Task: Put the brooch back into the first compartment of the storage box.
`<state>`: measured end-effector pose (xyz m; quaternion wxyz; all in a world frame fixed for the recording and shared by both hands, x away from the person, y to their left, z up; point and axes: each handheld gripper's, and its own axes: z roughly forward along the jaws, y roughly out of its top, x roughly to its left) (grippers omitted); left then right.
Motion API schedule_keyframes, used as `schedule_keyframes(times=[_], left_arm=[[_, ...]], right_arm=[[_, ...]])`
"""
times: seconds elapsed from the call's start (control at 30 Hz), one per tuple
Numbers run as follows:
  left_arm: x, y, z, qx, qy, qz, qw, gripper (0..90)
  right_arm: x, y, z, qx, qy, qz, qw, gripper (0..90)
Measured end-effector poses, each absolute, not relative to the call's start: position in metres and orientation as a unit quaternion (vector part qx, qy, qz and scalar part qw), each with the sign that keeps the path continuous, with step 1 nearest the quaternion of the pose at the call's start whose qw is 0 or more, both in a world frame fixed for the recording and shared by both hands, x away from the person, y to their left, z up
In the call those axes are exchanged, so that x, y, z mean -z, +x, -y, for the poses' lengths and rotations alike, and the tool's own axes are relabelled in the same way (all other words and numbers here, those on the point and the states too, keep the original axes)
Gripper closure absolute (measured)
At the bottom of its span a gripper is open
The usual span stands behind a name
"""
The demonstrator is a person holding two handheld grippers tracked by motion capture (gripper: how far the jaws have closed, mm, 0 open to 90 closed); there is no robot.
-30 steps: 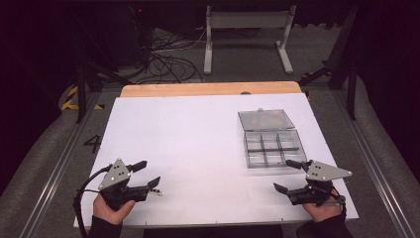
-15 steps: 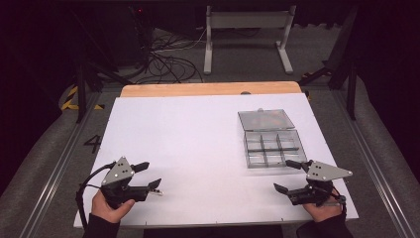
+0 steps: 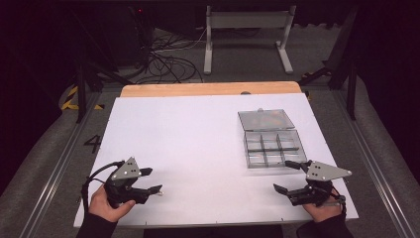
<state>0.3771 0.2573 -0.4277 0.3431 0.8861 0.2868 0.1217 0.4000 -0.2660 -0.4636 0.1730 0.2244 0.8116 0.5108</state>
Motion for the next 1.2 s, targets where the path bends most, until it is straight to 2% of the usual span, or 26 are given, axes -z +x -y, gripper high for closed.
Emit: schedule_keyframes(times=[1.2], left_arm=[[0.443,0.401,-0.241,-0.059,0.944,-0.261,0.192,42.3]], right_arm=[[0.464,0.400,0.266,-0.514,0.221,-0.812,0.168,13.0]])
